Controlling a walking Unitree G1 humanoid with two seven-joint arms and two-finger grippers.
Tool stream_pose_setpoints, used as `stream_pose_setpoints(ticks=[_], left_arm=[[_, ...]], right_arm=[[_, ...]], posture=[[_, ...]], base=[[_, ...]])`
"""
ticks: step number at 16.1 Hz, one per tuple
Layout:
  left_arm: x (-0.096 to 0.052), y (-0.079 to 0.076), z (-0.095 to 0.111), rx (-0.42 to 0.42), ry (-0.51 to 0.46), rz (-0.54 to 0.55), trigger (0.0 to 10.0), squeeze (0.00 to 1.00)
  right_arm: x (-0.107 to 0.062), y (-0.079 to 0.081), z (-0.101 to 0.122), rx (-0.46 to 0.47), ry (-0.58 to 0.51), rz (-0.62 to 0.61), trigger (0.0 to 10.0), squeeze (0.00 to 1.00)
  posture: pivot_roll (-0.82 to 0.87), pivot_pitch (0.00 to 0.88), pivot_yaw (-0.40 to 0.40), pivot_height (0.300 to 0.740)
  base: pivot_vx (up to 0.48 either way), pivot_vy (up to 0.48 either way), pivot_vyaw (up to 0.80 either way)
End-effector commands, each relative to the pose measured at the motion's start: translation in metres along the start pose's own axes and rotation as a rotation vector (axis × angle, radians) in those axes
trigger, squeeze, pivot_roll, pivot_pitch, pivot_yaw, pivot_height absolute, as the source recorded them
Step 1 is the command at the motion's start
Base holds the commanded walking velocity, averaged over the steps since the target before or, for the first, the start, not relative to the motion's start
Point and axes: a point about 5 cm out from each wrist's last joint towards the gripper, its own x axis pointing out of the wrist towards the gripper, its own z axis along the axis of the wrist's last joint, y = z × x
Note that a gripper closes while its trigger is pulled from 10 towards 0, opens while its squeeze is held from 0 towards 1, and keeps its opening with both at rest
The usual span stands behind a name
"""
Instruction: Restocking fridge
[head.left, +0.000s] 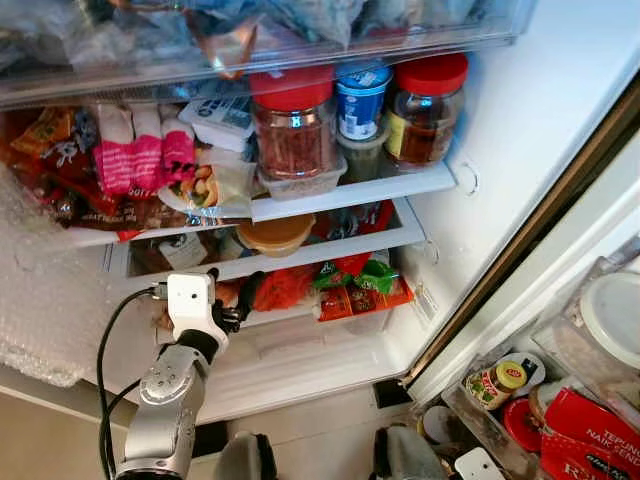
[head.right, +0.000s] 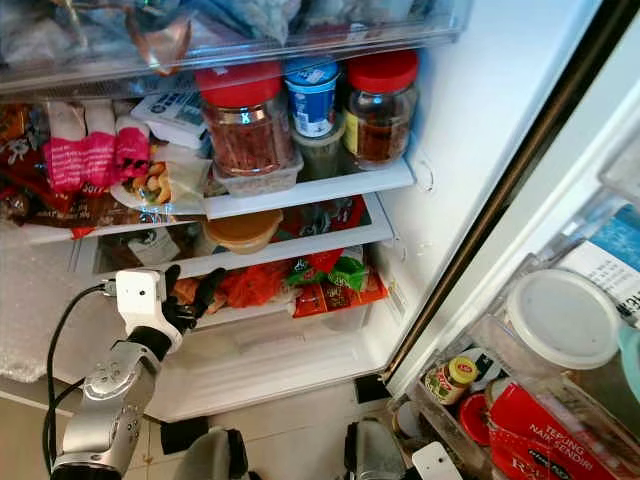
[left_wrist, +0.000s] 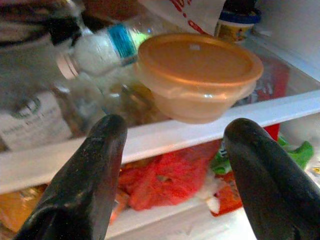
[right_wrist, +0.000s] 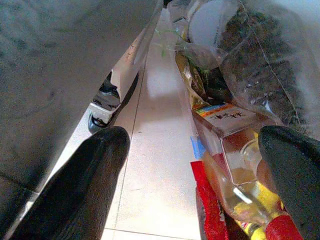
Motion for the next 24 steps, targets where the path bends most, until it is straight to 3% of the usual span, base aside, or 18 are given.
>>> stream_pose_setpoints(ticks=[1,3,16,24], left_arm=[[-0.003,0.004,-0.006,0.027,0.015,0.021,10.0,0.0],[-0.001,0.001,-0.01,0.052,0.013,0.023,10.0,0.0],[-0.002,-0.002,-0.026,0.026,0.041,0.03,10.0,0.0],[-0.01,0.014,-0.061,-0.008,0.176,0.11,10.0,0.0]], right_arm=[[-0.001,0.009,-0.01,0.027,0.036,0.02,10.0,0.0],[-0.001,0.01,-0.01,0.046,0.035,0.015,10.0,0.0],[-0.001,0.012,-0.011,0.043,0.039,0.022,10.0,0.0],[0.0,0.012,-0.008,0.041,0.033,0.023,10.0,0.0]], posture=[[-0.16,0.151,0.032,0.643],[-0.17,0.149,0.035,0.643],[-0.17,0.084,0.055,0.643],[-0.16,0.093,0.055,0.643]], base=[[0.0,0.0,0.0],[-0.244,0.0,0.0],[-0.337,0.0,0.0],[-0.325,0.0,0.0]])
